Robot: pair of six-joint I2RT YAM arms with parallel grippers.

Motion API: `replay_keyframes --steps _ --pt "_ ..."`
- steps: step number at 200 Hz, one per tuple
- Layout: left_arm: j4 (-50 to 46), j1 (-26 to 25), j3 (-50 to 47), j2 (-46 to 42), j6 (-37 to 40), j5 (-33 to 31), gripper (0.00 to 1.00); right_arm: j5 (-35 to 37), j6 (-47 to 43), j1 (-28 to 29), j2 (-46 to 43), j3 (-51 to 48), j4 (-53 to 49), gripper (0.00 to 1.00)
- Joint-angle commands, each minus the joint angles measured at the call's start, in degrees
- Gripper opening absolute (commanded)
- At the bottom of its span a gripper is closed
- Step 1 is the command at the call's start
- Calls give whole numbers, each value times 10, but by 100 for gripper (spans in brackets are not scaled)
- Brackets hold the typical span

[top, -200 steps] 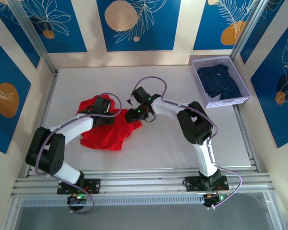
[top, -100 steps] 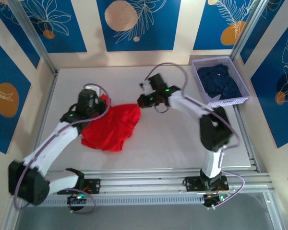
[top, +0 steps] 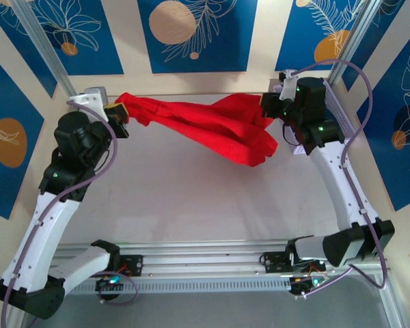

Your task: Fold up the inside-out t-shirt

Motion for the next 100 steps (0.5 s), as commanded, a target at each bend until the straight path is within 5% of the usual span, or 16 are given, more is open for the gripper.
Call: replay_keyframes --steps 1,21,47,67,100 --pt "-33 34 -18 -7 2 -42 0 55 -24 -15 34 -5 -41 0" --pt "-24 36 -56 -9 -17 7 0 103 -36 -19 120 17 -62 0" --pt "-35 37 -98 4 -33 27 0 118 -49 -8 251 77 -125 31" --pt "-51 37 -112 15 -35 43 0 81 -56 41 236 14 -79 53" --pt "-47 36 -130 13 -36 51 0 -9 -27 155 196 -108 -14 68"
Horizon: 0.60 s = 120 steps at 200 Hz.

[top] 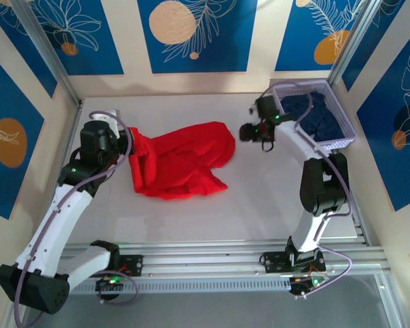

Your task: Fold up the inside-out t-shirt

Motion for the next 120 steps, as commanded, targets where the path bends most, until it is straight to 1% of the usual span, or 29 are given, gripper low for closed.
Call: replay_keyframes --steps 1,10,31,47,57,59,60,61,62,63,70,71,72,73,74,77,78,79,86,87,91,101,106,120 --pt "6 5 -5 -11 -10 21 0 -83 14 96 -58 -63 48 68" --pt "3 5 -3 -11 -7 20 0 -102 24 134 -62 -93 70 69" --pt "-4 5 1 -14 -1 18 0 -123 50 196 -61 -140 102 71" --pt "-2 5 0 -19 -3 18 0 -106 62 223 -46 -165 121 72" --pt "1 5 -2 -22 -5 20 0 -102 67 226 -29 -168 127 71" --pt "1 5 -2 -23 -5 19 0 -101 67 226 -24 -166 127 69" --pt "2 5 -2 -23 -5 19 0 -100 67 226 -20 -164 127 66" --pt "3 5 -3 -23 -5 19 0 -100 67 226 -20 -164 127 66" --pt "2 5 -2 -23 -5 20 0 -99 67 225 -16 -161 127 62" --pt "3 5 -2 -24 -6 19 0 -99 67 225 -16 -161 127 62" --pt "5 5 -1 -25 -7 19 0 -98 62 222 -6 -147 118 42" --pt "6 5 -1 -25 -7 18 0 -98 60 220 -5 -142 114 35" --pt "6 5 0 -25 -7 18 0 -97 59 220 -4 -138 112 32" --pt "6 5 0 -24 -7 18 0 -97 59 220 -4 -138 112 32" --pt "6 5 1 -24 -7 18 0 -97 58 219 -5 -135 110 29" --pt "5 5 4 -23 -6 17 0 -98 54 216 -6 -126 101 21" --pt "4 5 5 -23 -6 16 0 -100 52 213 -9 -120 97 17" --pt "4 5 6 -22 -6 15 0 -100 52 213 -9 -120 97 17" --pt "-1 5 19 -19 -4 12 0 -107 43 205 -30 -102 82 6" --pt "-2 5 21 -18 -3 11 0 -109 41 202 -38 -98 79 3" --pt "-5 5 32 -16 0 8 0 -114 38 197 -52 -92 75 0" --pt "-11 5 60 -9 5 -3 0 -145 37 175 -107 -68 62 0" --pt "-13 5 74 -6 9 -10 0 -178 41 158 -142 -51 56 0" --pt "-18 8 118 2 18 -40 0 -259 61 122 -205 -10 49 0"
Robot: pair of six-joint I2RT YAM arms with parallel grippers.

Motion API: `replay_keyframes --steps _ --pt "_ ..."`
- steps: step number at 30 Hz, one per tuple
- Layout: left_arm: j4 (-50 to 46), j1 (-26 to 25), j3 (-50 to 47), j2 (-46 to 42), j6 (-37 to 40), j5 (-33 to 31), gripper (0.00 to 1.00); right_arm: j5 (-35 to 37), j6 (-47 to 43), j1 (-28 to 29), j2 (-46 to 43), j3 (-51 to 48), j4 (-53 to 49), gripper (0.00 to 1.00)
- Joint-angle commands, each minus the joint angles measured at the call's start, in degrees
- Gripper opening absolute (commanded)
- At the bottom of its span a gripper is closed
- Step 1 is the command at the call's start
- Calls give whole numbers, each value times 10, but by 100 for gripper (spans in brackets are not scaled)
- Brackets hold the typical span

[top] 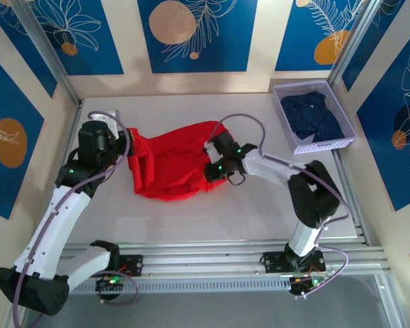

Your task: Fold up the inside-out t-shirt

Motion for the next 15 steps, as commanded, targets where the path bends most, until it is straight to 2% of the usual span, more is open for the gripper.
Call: replay_keyframes --steps 1,3,5,10,15 --pt "6 9 85 5 19 -45 0 -136 16 -61 -155 98 -11 0" --pt "4 18 127 15 28 -76 0 -209 40 -89 -206 141 -4 0" --pt "-1 34 166 25 34 -92 0 -240 52 -104 -237 184 -2 0" --pt "-16 79 243 57 37 -97 0 -204 36 -133 -270 263 -26 0" --pt "-27 98 280 81 44 -93 0 -179 34 -181 -275 289 -35 0"
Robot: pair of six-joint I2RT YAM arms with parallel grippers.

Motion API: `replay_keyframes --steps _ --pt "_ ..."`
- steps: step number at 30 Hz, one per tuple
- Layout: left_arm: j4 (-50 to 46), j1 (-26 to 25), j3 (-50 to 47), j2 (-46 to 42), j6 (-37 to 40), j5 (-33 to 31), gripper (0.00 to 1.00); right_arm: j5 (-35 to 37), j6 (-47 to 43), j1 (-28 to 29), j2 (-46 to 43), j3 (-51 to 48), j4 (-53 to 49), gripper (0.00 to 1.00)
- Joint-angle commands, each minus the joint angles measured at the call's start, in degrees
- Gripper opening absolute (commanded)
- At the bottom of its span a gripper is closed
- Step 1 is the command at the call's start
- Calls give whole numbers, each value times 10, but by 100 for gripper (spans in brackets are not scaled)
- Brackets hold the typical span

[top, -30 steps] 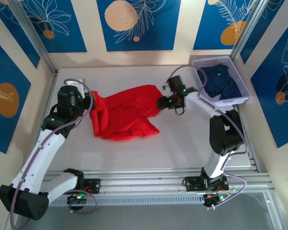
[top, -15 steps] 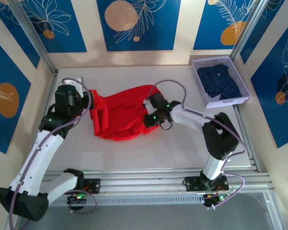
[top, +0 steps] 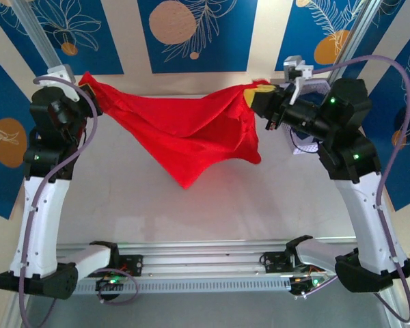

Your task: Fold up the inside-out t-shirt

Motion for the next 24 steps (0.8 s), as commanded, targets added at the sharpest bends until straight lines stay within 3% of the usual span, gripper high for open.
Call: replay_keyframes --steps 1,8,15,24 --pt "-12 18 27 16 16 -11 0 9 1 -33 29 -2 -45 0" --pt "-18 24 59 44 14 58 0 121 -9 -75 52 26 -80 0" --pt "-5 24 97 61 -4 150 0 155 -11 -86 95 81 -93 0" --pt "-1 24 148 25 -1 118 0 190 -24 -97 101 165 -100 0"
